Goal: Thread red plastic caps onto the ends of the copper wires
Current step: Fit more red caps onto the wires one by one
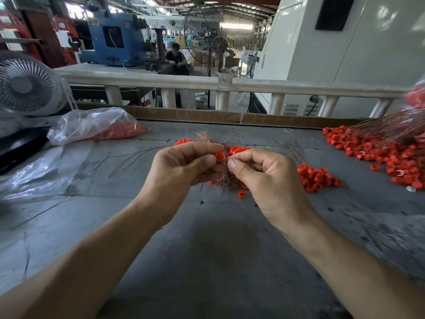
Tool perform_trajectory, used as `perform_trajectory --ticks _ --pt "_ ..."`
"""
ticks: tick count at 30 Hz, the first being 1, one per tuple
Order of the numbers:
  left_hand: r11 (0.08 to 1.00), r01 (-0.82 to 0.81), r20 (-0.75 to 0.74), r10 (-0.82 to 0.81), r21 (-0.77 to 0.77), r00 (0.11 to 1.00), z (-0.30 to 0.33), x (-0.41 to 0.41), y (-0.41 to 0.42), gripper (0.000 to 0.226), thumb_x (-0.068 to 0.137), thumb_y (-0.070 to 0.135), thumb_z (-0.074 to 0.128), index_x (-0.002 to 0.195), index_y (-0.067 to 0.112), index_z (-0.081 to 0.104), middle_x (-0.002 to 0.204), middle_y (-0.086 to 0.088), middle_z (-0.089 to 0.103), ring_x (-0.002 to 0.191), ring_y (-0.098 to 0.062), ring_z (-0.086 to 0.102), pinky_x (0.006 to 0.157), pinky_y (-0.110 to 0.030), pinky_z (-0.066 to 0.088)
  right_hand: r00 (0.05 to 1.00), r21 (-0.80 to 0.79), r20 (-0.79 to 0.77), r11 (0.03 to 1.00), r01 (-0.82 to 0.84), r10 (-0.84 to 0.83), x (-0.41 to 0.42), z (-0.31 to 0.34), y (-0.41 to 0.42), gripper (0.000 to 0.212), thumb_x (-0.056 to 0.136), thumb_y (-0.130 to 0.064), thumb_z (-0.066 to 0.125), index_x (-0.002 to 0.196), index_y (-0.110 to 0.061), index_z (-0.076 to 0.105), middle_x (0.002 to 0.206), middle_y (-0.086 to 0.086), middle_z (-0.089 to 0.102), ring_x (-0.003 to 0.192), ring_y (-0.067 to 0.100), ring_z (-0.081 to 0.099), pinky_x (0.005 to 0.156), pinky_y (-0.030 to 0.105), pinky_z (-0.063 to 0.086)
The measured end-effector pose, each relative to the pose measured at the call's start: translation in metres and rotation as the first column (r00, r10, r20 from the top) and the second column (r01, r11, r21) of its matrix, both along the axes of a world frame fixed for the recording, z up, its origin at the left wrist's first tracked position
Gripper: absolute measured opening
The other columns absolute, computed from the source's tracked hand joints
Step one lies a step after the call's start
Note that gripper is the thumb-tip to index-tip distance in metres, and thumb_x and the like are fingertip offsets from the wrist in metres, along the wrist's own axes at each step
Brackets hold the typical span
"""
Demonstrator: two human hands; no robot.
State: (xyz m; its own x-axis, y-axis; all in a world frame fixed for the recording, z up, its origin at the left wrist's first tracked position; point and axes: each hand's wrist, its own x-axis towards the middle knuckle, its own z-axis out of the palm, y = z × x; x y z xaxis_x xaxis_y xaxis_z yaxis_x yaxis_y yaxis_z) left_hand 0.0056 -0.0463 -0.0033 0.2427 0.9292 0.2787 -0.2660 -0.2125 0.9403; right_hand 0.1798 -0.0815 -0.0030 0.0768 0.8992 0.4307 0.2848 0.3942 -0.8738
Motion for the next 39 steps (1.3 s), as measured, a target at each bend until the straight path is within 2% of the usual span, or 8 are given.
perform_trajectory --ticks 5,7,9,12,23,26,29,39 --pt "1.0 0.009 0.024 -0.008 -0.022 1.0 0.002 -0.001 0.0 0.021 0.076 0.009 0.069 0.095 0.012 0.079 0.088 -0.017 0.076 0.082 -0.026 0.075 0.076 -0.032 0.062 1.0 0.003 -0.003 1.0 -0.017 0.017 0.0 0.001 0.0 0.01 0.094 -0.016 0.072 0.089 -0.019 0.079 0.079 0.007 0.077 0.083 0.031 0.072 0.079 0.046 0.058" --pt "0.998 0.037 0.034 -0.035 -0.043 0.999 0.003 -0.002 0.0 0.022 0.077 0.008 0.068 0.095 0.014 0.08 0.089 -0.017 0.076 0.082 -0.025 0.075 0.075 -0.031 0.061 0.999 -0.012 -0.014 1.0 -0.029 0.029 0.002 0.0 0.001 0.01 0.094 -0.016 0.071 0.088 -0.018 0.079 0.073 0.001 0.075 0.07 0.022 0.069 0.069 0.036 0.058" --pt "0.995 0.069 0.042 -0.066 -0.066 0.997 0.003 -0.003 0.001 0.023 0.078 0.008 0.067 0.096 0.014 0.081 0.089 -0.017 0.075 0.082 -0.023 0.074 0.075 -0.03 0.061 0.998 -0.062 -0.05 0.997 -0.048 0.045 0.004 -0.002 0.003 0.012 0.096 -0.016 0.068 0.09 -0.016 0.078 0.055 -0.008 0.06 0.052 0.007 0.051 0.052 0.021 0.042" --pt "0.99 0.105 0.08 -0.097 -0.098 0.992 0.003 -0.003 0.001 0.022 0.079 0.007 0.066 0.096 0.01 0.079 0.087 -0.015 0.074 0.079 -0.022 0.073 0.075 -0.031 0.061 0.984 -0.157 -0.145 0.98 -0.124 0.101 0.007 -0.005 0.006 0.016 0.101 -0.012 0.059 0.097 -0.013 0.075 0.051 -0.01 0.047 0.044 0.001 0.038 0.042 0.012 0.03" --pt "0.965 0.21 0.182 -0.18 -0.16 0.967 0.007 -0.004 -0.002 0.027 0.083 0.011 0.063 0.108 -0.001 0.066 0.104 -0.023 0.074 0.089 -0.026 0.076 0.073 -0.028 0.062 0.963 -0.282 -0.2 0.93 -0.235 0.182 0.009 -0.003 0.006 0.012 0.101 -0.015 0.06 0.106 -0.009 0.07 0.079 0.009 0.075 0.06 0.02 0.067 0.037 0.023 0.037" --pt "0.968 0.197 0.183 -0.167 -0.158 0.969 0.008 -0.005 -0.002 0.025 0.083 0.011 0.064 0.106 0.0 0.067 0.102 -0.023 0.075 0.091 -0.027 0.076 0.077 -0.031 0.062 0.996 -0.221 0.078 0.974 0.05 -0.033 0.019 -0.005 0.012 0.011 0.096 -0.021 0.068 0.088 -0.02 0.075 0.076 -0.006 0.075 0.063 0.006 0.066 0.044 0.016 0.042" --pt "0.97 0.174 0.183 -0.143 -0.168 0.973 0.008 -0.006 -0.002 0.025 0.082 0.009 0.064 0.105 -0.001 0.066 0.101 -0.022 0.075 0.09 -0.026 0.076 0.077 -0.031 0.062 0.893 -0.14 0.424 0.964 0.227 -0.149 0.033 -0.007 0.017 0.013 0.088 -0.026 0.077 0.076 -0.026 0.075 0.066 -0.017 0.07 0.058 -0.001 0.061 0.055 0.015 0.042" --pt "0.966 0.156 0.166 -0.123 -0.204 0.978 0.007 -0.006 -0.001 0.026 0.081 0.009 0.065 0.105 -0.002 0.065 0.1 -0.024 0.074 0.089 -0.027 0.076 0.08 -0.033 0.063 0.739 -0.174 0.657 0.922 0.345 -0.152 0.025 -0.02 0.022 0.015 0.081 -0.035 0.082 0.073 -0.035 0.07 0.071 -0.015 0.068 0.071 0.003 0.064 0.069 0.032 0.056"
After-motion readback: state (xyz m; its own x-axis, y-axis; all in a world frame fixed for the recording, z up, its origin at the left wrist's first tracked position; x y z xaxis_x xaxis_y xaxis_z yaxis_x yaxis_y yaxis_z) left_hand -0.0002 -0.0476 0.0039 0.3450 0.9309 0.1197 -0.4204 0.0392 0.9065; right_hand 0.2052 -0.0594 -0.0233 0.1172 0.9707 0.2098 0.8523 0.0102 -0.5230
